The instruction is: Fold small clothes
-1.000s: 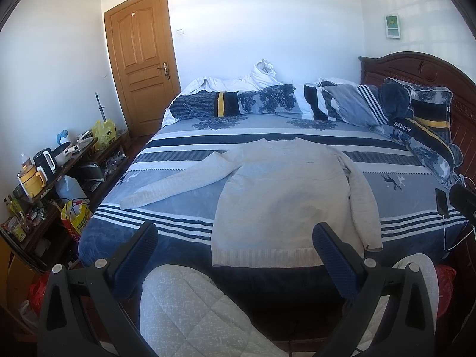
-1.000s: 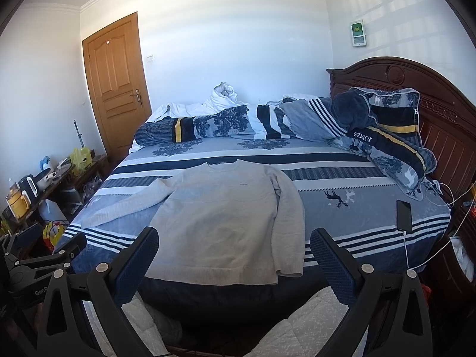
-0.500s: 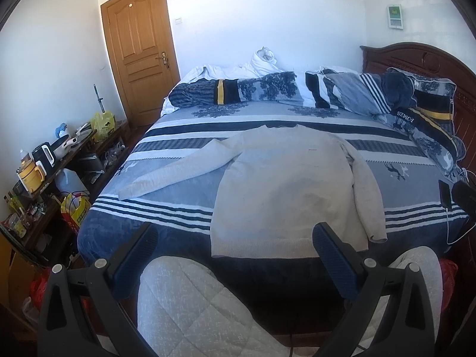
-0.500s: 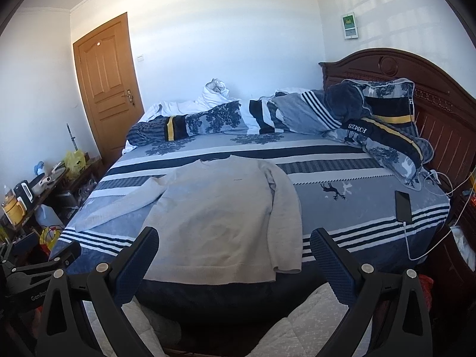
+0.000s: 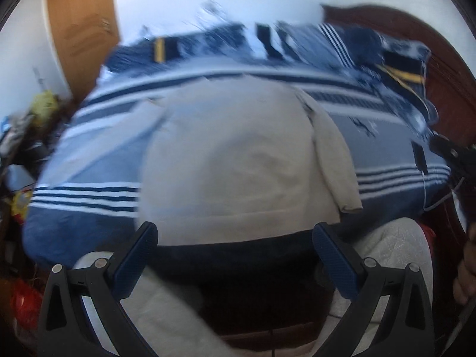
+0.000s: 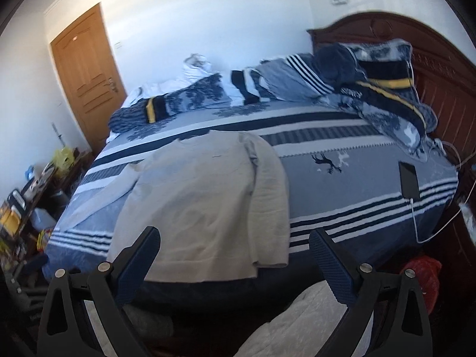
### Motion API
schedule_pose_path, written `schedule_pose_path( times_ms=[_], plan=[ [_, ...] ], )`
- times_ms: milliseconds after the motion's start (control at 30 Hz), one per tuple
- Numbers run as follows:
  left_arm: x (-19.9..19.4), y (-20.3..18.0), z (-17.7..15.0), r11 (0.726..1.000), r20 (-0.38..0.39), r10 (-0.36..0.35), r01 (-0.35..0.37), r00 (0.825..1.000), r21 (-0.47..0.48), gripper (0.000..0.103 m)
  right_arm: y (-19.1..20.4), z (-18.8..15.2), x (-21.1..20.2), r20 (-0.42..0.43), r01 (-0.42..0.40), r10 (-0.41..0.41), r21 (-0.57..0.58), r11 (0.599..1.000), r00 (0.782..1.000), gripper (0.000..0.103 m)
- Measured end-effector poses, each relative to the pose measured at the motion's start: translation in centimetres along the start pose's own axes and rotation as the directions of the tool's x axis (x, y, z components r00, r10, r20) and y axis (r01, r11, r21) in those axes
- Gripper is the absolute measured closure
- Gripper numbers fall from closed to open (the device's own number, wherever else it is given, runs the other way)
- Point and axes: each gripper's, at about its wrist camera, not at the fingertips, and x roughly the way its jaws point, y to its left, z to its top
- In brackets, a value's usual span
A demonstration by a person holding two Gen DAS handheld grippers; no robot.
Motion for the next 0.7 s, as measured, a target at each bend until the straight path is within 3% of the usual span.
schedule_pose_path(
  times_ms=[100,233,300,367,467,533,600,633,700],
  plan=[
    [3.4,-1.9,1.8,0.999,-0.01,-0.044,0.044,0.999,0.004,0.0,-3.3,0.3,5.0,-0.105,0.022,-0.017,0.049,0.999,0.994,0.012],
    [9.3,-2.8,3.2,0.998,-0.148,-0.011,0.02,0.989,0.057,0.001,-7.3,0.4,13.5,-0.22,0.012,0.016,0.126,0.992,0.975,0.02],
    [11.2,-3.8,3.8,0.996,-0.158,-0.004,0.018,0.987,0.085,0.001,-9.3,0.3,18.9,-0.298,0.006,0.049,0.18,0.984,0.953,0.02],
    [12.9,-4.8,4.0,0.993,-0.173,-0.006,0.025,0.985,0.111,0.001,-10.8,0.1,23.5,-0.358,0.044,0.023,0.179,0.983,0.933,0.025],
    [16.3,-5.5,4.1,0.991,-0.229,-0.028,0.057,0.973,0.123,0.001,-12.4,-1.2,28.2,-0.413,0.027,0.069,0.222,0.975,0.908,0.043],
    [18.1,-6.3,4.1,0.989,-0.264,-0.059,0.092,0.963,0.116,0.004,-13.1,-2.6,29.9,-0.446,-0.007,0.129,0.265,0.964,0.886,0.06],
    [19.6,-7.2,4.4,0.988,-0.285,-0.074,0.109,0.956,0.109,0.007,-13.6,-3.1,30.6,-0.467,-0.031,0.175,0.299,0.954,0.866,0.084],
    [20.1,-7.4,4.5,0.988,-0.29,-0.077,0.112,0.954,0.105,0.007,-13.9,-2.9,30.6,-0.454,-0.053,0.2,0.314,0.948,0.868,0.09],
    [20.3,-8.0,4.9,0.988,-0.281,-0.086,0.119,0.956,0.102,0.007,-14.9,-1.5,28.5,-0.355,-0.082,0.206,0.334,0.939,0.912,0.098]
  ],
)
